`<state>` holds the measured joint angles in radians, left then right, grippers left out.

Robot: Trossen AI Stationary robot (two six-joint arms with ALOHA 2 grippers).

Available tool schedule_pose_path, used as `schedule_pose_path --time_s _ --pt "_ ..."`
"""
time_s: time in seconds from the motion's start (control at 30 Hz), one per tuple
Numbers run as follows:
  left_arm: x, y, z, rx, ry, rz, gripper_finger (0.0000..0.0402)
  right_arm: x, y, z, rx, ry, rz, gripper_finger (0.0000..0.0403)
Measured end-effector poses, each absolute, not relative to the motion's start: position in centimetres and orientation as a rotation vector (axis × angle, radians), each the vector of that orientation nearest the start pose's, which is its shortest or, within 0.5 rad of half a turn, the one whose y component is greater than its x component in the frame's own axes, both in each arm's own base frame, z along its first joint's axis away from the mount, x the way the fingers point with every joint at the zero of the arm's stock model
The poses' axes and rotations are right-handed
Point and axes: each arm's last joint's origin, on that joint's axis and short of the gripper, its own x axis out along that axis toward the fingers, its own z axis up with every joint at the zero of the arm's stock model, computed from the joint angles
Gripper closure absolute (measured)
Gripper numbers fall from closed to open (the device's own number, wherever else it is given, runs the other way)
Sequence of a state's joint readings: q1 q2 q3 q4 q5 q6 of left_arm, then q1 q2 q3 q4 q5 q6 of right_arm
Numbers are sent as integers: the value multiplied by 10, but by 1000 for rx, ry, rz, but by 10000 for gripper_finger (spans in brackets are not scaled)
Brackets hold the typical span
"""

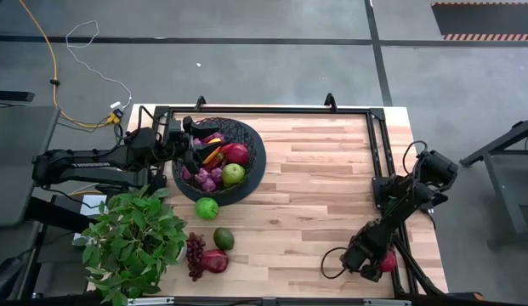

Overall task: Build produce basket
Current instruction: Put the pomegranate into the wire basket

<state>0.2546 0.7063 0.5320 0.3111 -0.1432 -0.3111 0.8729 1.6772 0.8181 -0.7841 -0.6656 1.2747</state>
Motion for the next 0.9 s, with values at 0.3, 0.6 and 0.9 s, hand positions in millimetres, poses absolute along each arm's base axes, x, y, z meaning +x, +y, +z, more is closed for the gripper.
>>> schedule_pose_path --time_s 0.3,0.6,0.9 --pt "160 46 305 -299 -198 373 119 165 198 153 463 2064 95 55" --pt "160 46 305 -299 -198 375 119 230 134 229 111 1512 262 52" --pt "160 47 305 -267 -196 406 119 275 11 290 262 831 -74 50"
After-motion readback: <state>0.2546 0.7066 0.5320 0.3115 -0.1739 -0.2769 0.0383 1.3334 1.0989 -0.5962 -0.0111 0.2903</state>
